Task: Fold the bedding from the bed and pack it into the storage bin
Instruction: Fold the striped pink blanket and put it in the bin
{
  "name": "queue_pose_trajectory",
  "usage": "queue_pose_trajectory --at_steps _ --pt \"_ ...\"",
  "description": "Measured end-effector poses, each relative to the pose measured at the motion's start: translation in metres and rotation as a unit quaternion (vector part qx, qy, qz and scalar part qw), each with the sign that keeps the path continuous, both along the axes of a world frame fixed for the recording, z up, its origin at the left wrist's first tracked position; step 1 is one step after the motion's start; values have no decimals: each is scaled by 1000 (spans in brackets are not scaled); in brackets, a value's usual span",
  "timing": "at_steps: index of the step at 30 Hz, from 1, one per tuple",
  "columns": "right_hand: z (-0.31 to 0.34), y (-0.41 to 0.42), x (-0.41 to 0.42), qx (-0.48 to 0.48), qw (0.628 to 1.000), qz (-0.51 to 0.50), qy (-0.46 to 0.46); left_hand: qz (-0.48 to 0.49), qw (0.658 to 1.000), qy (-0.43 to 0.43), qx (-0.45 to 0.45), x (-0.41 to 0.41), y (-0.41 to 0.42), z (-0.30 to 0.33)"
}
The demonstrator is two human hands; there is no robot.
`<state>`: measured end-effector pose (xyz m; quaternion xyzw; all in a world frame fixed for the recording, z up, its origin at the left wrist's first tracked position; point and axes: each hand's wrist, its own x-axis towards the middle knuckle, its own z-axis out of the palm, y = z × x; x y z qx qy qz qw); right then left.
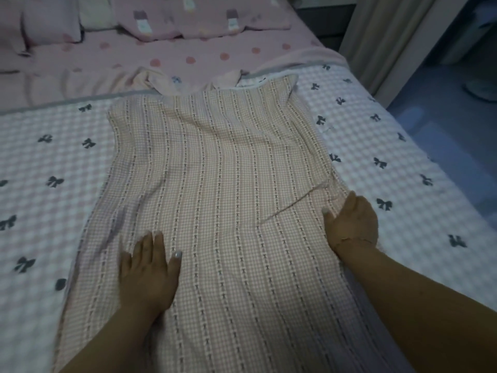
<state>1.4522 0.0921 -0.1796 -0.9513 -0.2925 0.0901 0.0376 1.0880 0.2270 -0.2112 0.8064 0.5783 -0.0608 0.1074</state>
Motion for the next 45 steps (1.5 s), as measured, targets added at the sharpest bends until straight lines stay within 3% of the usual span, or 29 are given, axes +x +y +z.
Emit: queue_pose_trajectory --at_steps 2,5,8,10,12,15,16,18,21,23,26,29,33,37,40,45 --pt "5 -10 4 13 1000 -16 -9 2 1000 -20 -1 3 -18 4" --pt "27 -23 26 80 987 -78 112 -8 999 -32 -4 7 -34 10" --pt "38 -31 47 30 993 -104 50 -28 999 -25 24 6 -45 12" --pt "38 -30 38 -20 997 -69 -26 -24 999 -23 21 11 -55 18" --pt "38 -23 9 -46 996 37 -70 -34 999 -39 14 27 -66 25" --pt "24 -26 -32 -109 947 297 43 -87 994 -69 7 64 -87 33" --pt "18 -34 -28 -152 937 305 79 -109 992 -69 -3 74 -96 33" --pt "16 -52 -1 -201 953 190 120 -138 989 -52 -29 80 -115 28" --pt "27 -69 21 -261 959 70 83 -134 989 -57 -27 67 -140 24" --pt "31 -64 -4 -221 964 142 35 -119 990 -67 -22 67 -148 28" --pt "25 -56 -70 -110 941 308 86 -115 989 -87 -12 78 -155 34" --pt "10 -71 -92 -136 913 371 102 -130 989 -59 -25 77 -171 29" --pt "9 -98 -58 -216 940 249 86 -58 998 25 -13 31 -183 21" --pt "19 -126 -45 -225 956 149 112 4 999 40 -14 -16 -211 28" --pt "24 -151 -49 -171 971 67 152 19 997 50 -53 -25 -243 32" --pt "29 -204 -65 -30 990 -69 124 -23 998 19 -52 -25 -292 32"
